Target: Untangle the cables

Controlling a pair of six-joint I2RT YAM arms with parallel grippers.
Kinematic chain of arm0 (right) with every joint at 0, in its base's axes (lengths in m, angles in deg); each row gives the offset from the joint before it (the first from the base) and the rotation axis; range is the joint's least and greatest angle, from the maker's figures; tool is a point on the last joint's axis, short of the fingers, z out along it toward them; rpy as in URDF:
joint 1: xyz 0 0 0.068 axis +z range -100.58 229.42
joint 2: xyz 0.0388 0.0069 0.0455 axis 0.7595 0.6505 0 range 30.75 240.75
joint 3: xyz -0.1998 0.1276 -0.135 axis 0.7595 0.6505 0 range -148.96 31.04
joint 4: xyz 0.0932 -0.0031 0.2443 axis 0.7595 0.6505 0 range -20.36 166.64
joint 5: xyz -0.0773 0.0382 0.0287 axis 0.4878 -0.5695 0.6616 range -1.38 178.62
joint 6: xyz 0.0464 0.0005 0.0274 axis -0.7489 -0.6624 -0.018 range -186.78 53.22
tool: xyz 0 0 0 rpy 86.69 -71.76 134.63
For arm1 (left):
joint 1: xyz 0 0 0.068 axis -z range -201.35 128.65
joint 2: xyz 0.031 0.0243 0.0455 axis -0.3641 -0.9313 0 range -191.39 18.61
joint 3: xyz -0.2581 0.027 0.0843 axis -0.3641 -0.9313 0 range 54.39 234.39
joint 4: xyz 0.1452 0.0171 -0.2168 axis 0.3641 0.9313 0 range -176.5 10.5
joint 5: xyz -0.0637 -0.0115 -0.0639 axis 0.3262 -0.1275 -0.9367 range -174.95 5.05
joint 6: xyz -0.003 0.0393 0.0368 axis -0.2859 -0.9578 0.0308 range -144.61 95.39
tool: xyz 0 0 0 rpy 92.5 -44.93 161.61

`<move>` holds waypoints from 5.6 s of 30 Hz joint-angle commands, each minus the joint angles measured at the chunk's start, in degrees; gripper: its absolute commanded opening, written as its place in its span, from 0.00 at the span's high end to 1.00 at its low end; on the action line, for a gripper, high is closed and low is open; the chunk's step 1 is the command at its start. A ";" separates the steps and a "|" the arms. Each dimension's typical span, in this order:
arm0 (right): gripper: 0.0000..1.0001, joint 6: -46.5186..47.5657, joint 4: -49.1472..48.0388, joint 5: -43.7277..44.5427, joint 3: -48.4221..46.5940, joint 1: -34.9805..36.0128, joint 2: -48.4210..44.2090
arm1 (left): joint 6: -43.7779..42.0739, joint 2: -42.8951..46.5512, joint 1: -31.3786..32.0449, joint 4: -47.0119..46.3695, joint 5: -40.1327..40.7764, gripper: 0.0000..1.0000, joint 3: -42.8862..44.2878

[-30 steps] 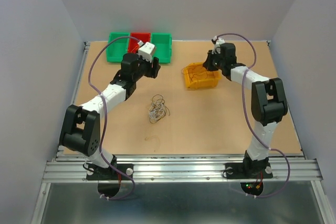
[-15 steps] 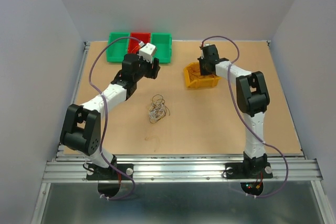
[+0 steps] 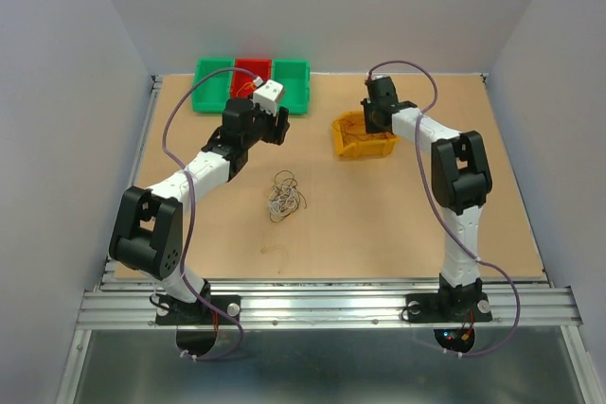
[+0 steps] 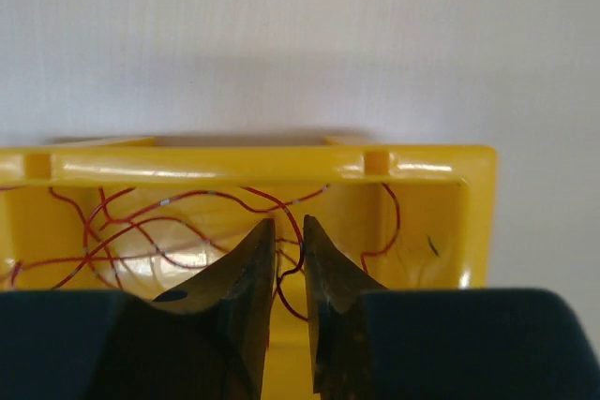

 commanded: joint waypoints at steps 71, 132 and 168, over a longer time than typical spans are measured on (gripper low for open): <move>1.00 14.04 -35.49 -30.31 37.27 26.91 -44.31 | -6.34 21.39 -4.85 1.75 -22.30 0.17 -11.54; 0.73 7.87 -50.99 -29.67 33.41 28.06 -25.79 | 1.66 28.26 -1.96 12.72 -33.76 1.00 12.34; 0.00 4.97 -67.43 -34.95 51.61 28.23 -43.46 | 8.70 28.52 2.78 7.55 -22.07 1.00 6.47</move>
